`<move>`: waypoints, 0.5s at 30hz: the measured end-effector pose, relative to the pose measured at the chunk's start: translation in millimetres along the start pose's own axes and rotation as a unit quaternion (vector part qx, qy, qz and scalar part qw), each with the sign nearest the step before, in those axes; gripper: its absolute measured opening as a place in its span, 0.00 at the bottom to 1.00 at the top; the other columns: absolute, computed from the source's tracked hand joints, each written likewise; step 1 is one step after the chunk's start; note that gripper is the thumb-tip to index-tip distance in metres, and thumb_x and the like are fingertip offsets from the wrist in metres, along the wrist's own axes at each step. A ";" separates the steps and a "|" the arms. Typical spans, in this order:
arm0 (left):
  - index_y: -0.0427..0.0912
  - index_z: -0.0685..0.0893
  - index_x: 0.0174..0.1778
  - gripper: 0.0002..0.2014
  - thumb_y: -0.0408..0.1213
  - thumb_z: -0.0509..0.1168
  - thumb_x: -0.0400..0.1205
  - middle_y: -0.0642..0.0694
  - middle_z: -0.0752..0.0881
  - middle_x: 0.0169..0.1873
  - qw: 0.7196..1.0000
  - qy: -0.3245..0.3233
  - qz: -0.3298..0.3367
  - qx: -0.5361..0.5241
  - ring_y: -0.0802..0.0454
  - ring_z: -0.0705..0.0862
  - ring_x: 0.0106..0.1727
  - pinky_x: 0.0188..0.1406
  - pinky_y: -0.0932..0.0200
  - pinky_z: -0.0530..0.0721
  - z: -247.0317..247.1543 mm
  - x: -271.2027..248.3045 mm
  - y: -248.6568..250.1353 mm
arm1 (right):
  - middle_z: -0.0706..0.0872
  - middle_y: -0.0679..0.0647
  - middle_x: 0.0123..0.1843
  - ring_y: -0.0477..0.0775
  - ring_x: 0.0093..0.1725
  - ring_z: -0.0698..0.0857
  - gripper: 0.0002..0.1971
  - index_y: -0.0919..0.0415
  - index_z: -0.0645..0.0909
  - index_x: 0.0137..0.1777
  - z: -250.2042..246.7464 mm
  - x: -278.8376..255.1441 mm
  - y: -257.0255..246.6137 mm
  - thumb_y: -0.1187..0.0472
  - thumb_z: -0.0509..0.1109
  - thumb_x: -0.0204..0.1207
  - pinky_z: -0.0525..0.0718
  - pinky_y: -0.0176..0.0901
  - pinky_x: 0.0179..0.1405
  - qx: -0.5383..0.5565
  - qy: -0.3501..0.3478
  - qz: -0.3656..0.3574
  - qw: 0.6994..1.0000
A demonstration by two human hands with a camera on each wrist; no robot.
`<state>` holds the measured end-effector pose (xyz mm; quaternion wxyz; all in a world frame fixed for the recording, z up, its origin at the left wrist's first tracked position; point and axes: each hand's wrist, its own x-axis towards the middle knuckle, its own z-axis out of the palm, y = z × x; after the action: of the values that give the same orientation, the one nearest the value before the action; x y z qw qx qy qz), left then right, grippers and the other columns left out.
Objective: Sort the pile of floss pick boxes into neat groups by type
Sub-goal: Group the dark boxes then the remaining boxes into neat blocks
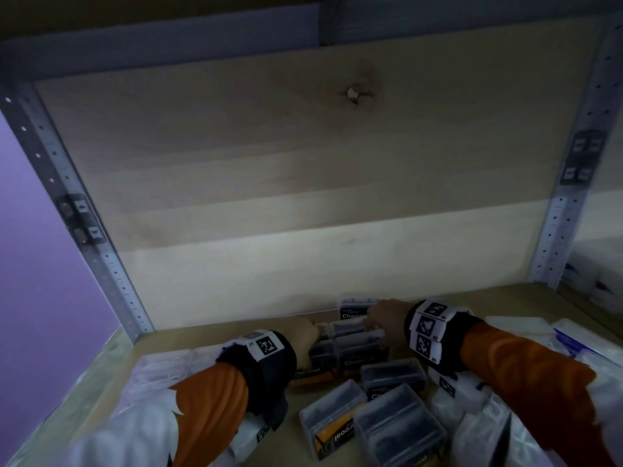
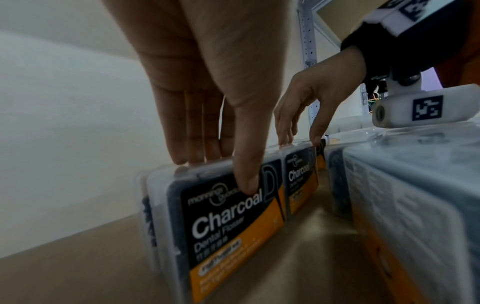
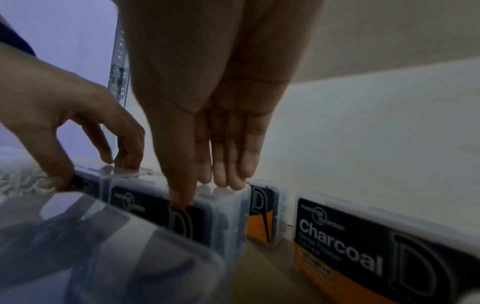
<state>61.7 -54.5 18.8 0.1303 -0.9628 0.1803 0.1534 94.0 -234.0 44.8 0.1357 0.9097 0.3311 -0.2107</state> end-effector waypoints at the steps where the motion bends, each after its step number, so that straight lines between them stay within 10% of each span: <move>1: 0.34 0.79 0.64 0.17 0.34 0.66 0.81 0.34 0.76 0.66 1.000 0.001 -0.002 -0.003 0.36 0.80 0.62 0.58 0.50 0.79 0.7 0.0 0.2 | 0.74 0.62 0.75 0.56 0.63 0.78 0.23 0.66 0.68 0.77 0.0 -1.5 -0.1 0.64 0.62 0.83 0.73 0.47 0.59 0.000 0.001 -0.001 1.000; 8: 0.34 0.78 0.63 0.14 0.33 0.64 0.82 0.33 0.79 0.64 0.999 0.004 0.017 -0.032 0.38 0.81 0.61 0.58 0.51 0.78 -6.6 -7.3 -1.4 | 0.74 0.58 0.75 0.56 0.67 0.78 0.23 0.63 0.68 0.78 4.5 -13.7 2.9 0.62 0.61 0.84 0.74 0.44 0.63 0.010 0.011 0.002 1.000; 12: 0.40 0.78 0.53 0.05 0.34 0.61 0.83 0.33 0.81 0.57 0.998 0.008 0.032 -0.049 0.46 0.78 0.48 0.45 0.57 0.72 -8.1 -11.1 1.1 | 0.81 0.68 0.40 0.55 0.31 0.72 0.10 0.64 0.85 0.54 9.1 -24.0 3.0 0.65 0.63 0.82 0.71 0.38 0.42 0.053 0.022 0.001 0.998; 15: 0.33 0.80 0.62 0.13 0.35 0.61 0.84 0.33 0.80 0.62 0.996 0.001 0.050 -0.075 0.48 0.77 0.50 0.50 0.57 0.73 -8.5 -14.2 3.1 | 0.84 0.73 0.45 0.58 0.31 0.75 0.13 0.74 0.85 0.55 11.4 -30.9 3.4 0.64 0.63 0.82 0.77 0.44 0.42 0.059 0.004 0.012 0.998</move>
<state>50.0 -55.5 30.9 0.0493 -0.9596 0.2166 0.1724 71.5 -257.8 49.9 0.0836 0.9209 0.3074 -0.2248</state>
